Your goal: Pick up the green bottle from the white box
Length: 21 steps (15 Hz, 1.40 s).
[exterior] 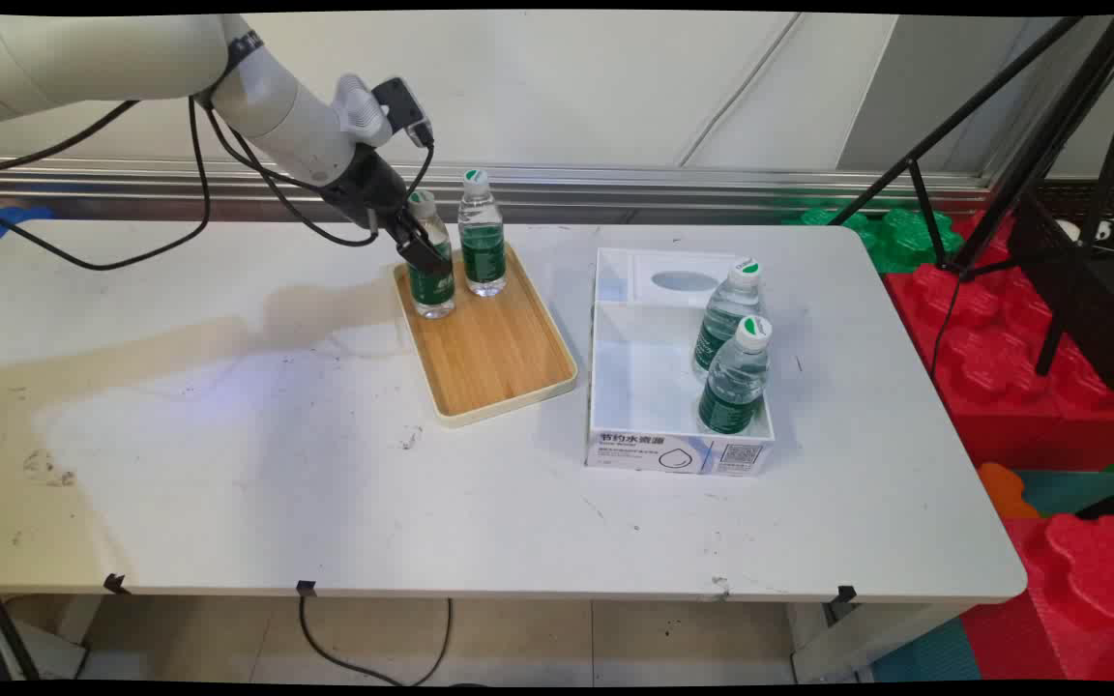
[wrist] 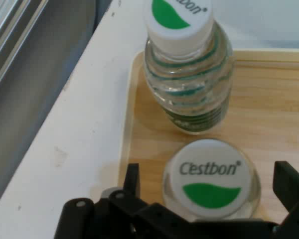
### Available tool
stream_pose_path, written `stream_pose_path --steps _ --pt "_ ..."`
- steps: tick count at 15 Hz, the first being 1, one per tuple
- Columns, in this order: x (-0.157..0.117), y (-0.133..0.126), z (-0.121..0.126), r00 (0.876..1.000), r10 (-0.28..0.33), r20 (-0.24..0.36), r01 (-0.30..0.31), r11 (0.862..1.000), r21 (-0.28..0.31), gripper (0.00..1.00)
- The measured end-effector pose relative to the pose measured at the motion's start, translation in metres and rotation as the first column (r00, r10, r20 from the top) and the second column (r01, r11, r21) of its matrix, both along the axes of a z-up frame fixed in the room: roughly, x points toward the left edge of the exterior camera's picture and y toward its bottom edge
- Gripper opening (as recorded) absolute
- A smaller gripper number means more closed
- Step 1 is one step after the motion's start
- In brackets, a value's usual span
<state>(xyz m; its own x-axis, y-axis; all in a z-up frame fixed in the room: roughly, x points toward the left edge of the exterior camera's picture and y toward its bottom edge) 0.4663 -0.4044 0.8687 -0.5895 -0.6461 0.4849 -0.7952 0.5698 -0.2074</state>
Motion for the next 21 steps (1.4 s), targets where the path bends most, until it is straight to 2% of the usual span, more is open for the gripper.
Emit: stream_pose_path --steps 8,13,17,21 --pt "0.001 0.014 0.023 1.000 0.020 0.004 -0.020 0.999 -0.041 1.00" --pt "-0.005 0.033 0.051 1.000 0.016 0.020 -0.014 0.997 -0.077 1.00" --pt "-0.020 0.051 0.075 1.000 -0.012 0.025 0.014 0.995 -0.101 1.00" --pt "-0.048 0.076 0.096 0.999 -0.050 0.011 0.050 0.993 -0.104 1.00"
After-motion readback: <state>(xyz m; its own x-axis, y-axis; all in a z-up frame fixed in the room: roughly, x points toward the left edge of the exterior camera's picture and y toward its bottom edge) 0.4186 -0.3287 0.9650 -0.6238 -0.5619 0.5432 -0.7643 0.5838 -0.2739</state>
